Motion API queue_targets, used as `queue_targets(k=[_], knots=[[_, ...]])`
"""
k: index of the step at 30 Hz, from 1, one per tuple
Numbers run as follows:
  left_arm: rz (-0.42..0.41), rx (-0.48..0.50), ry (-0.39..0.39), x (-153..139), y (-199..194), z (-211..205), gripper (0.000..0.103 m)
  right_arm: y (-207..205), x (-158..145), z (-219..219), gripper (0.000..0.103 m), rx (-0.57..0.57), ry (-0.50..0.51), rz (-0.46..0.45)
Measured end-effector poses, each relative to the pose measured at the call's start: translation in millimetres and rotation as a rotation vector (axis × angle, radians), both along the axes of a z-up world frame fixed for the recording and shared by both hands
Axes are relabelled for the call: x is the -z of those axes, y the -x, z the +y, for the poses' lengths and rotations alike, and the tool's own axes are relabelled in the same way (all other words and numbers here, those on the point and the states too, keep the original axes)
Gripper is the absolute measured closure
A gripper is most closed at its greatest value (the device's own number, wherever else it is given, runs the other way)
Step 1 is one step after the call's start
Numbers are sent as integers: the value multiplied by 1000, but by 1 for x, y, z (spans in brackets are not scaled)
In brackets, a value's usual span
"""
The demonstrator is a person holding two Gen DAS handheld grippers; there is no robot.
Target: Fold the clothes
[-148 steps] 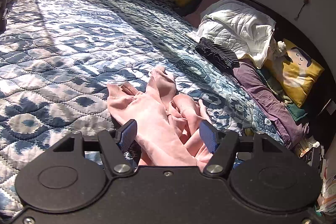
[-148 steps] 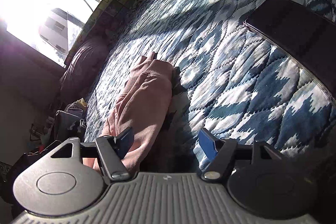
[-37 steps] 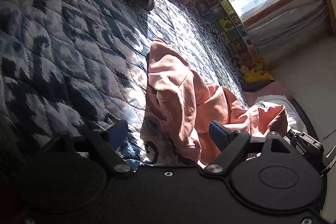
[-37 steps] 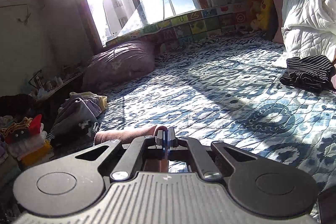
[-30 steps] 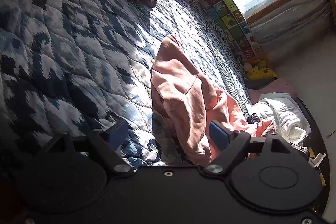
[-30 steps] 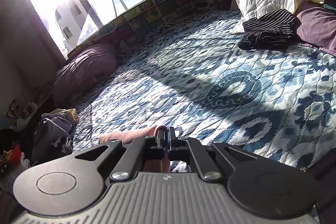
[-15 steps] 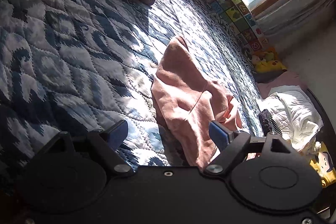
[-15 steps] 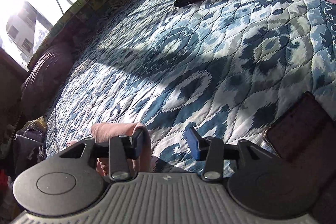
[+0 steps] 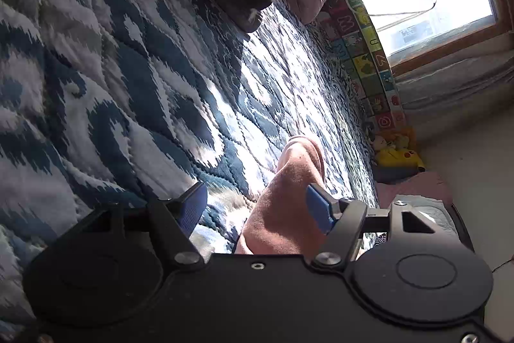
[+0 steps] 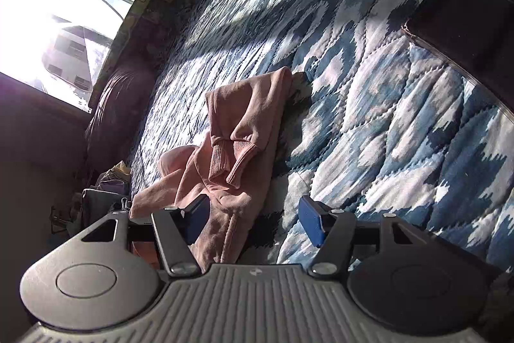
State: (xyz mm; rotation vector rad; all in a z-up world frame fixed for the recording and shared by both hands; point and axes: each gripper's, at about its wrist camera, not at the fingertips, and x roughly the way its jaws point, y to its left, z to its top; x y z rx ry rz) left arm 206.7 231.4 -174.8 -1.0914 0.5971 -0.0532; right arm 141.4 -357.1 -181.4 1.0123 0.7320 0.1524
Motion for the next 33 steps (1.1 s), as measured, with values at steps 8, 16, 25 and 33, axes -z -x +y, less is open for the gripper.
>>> queue_targets(k=[8, 16, 25, 33], knots=[[10, 187, -171, -4, -50, -42, 57, 13, 21, 19, 38, -26, -2, -173], [-8, 274, -633, -34, -41, -110, 96, 10, 7, 48, 9, -131, 173, -276], [16, 111, -1080, -83, 27, -103, 97, 15, 3, 49, 12, -131, 151, -275], [167, 24, -1163, -76, 28, -73, 90, 21, 3, 50, 23, -168, 83, -255]])
